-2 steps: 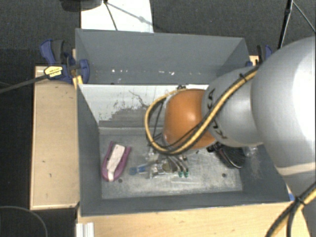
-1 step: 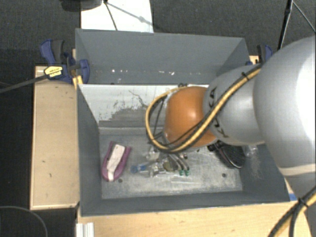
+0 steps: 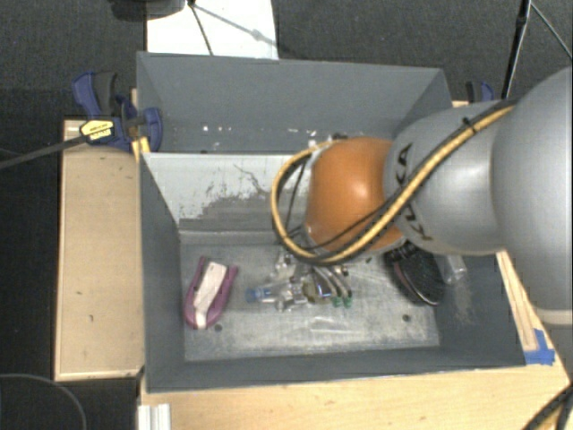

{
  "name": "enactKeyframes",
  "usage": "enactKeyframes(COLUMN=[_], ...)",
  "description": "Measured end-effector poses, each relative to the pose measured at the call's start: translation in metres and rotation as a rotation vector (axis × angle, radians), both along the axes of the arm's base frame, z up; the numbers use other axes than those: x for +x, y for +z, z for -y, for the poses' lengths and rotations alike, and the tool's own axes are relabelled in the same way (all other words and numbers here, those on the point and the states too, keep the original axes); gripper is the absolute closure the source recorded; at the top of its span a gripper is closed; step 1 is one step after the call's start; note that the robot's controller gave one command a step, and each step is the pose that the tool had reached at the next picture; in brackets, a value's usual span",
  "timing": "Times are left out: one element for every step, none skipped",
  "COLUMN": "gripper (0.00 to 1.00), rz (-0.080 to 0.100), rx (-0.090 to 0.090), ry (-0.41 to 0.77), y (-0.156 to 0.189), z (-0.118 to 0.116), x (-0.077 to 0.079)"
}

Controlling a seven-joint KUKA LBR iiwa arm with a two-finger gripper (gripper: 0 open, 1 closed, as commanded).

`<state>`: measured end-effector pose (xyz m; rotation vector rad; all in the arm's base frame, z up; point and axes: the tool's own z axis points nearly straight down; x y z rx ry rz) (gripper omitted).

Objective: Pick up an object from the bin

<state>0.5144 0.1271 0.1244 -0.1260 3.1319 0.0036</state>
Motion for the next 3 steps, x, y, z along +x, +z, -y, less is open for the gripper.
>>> enactKeyframes(gripper=[1.00, 1.00, 1.00], rz=[-0.001, 0.000, -0.001], rx=[0.000, 0.000, 0.000], ry=[-0.004, -0.006, -0.008], y=[0.005, 0.048, 0.066], z=[0.000, 0.000, 0.000], x=[0.001, 0.002, 0.004])
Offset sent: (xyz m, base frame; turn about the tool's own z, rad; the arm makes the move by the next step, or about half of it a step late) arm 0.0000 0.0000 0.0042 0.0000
